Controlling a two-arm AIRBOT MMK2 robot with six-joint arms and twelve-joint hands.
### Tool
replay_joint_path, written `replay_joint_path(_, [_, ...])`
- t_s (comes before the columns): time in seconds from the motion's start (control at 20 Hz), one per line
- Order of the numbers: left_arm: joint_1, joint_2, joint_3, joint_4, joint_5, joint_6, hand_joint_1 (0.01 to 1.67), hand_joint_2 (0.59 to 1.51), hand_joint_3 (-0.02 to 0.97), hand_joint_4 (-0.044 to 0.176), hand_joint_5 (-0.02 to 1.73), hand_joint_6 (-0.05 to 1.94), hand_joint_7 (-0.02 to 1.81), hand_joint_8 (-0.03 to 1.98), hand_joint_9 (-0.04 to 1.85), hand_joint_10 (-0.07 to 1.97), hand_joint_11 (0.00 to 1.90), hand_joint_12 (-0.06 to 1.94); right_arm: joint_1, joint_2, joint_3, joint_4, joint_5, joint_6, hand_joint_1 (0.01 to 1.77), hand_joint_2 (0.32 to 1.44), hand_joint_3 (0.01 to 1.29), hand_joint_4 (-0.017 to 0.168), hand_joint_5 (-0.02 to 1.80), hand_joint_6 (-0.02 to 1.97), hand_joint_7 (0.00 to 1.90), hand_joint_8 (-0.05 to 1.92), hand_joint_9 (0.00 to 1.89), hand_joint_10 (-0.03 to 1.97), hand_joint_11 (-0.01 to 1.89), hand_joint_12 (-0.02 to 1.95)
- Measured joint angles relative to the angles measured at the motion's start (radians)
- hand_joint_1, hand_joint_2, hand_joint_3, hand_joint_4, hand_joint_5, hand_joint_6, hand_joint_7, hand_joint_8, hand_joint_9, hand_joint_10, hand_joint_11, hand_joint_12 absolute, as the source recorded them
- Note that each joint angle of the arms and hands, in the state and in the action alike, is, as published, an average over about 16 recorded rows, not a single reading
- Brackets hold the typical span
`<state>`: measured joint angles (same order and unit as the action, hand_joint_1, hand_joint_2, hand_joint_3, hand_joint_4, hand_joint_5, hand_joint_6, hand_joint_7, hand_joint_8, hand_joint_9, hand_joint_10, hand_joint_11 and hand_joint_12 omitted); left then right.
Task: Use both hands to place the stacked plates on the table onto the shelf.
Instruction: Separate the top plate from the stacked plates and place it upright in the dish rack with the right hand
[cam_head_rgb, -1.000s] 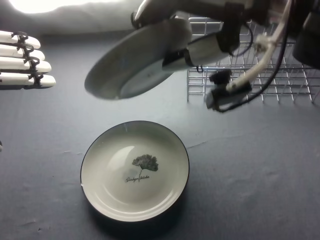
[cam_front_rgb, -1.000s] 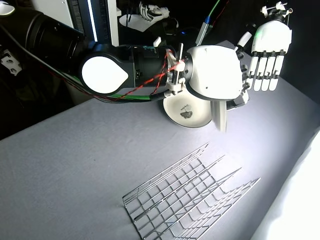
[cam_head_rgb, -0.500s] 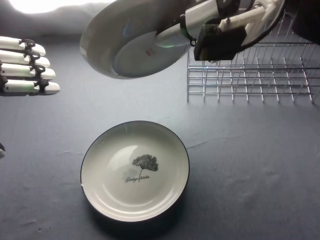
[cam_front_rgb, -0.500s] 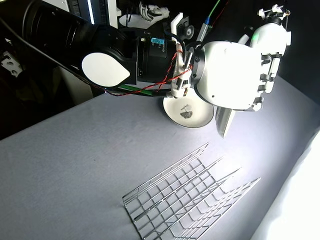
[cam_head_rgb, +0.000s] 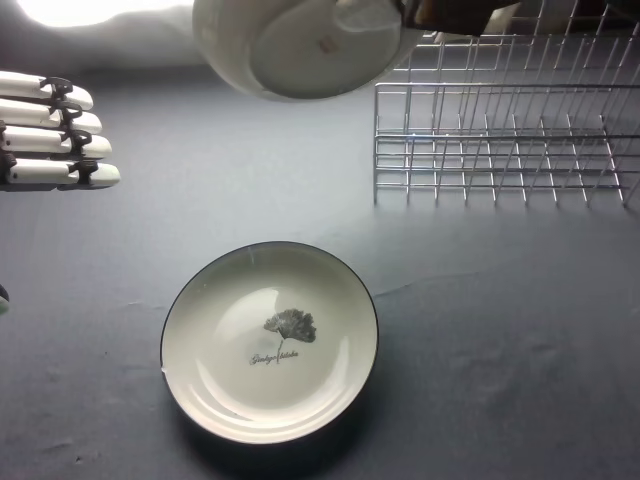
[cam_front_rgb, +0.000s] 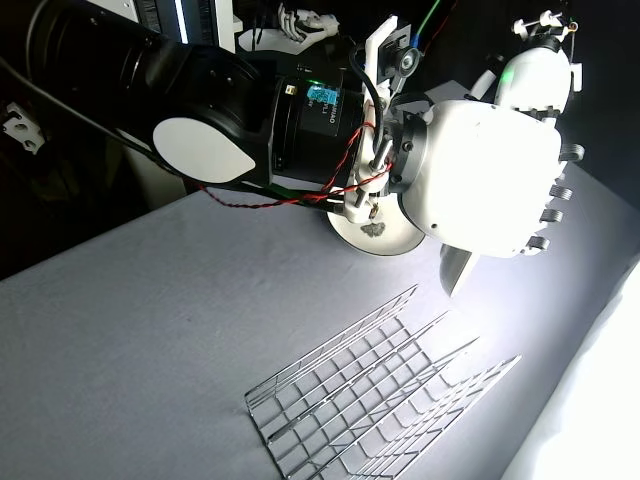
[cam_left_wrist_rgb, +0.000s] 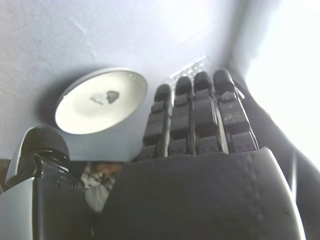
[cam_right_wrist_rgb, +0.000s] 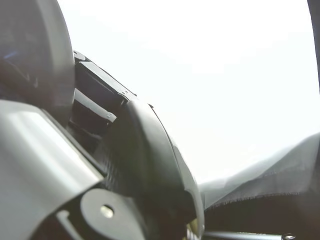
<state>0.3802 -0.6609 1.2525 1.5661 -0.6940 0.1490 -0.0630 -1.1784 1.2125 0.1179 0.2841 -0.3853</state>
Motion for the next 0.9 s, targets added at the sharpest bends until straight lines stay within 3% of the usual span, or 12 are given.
replay_joint_path(0.9, [-0.002,-0.002,-0.011,0.013,0.001,0.001,0.02,1.07,0.019,-0.001,0.11,0.0,0.13,0.02,0.12,0.01,0.02,0.21,0.002,0.101,0.035,0.012,-0.012,-0.007,1.37,0.96,0.01,-0.008,0.95,0.95,1.08,0.77,0.95,1.07,0.77,1.28])
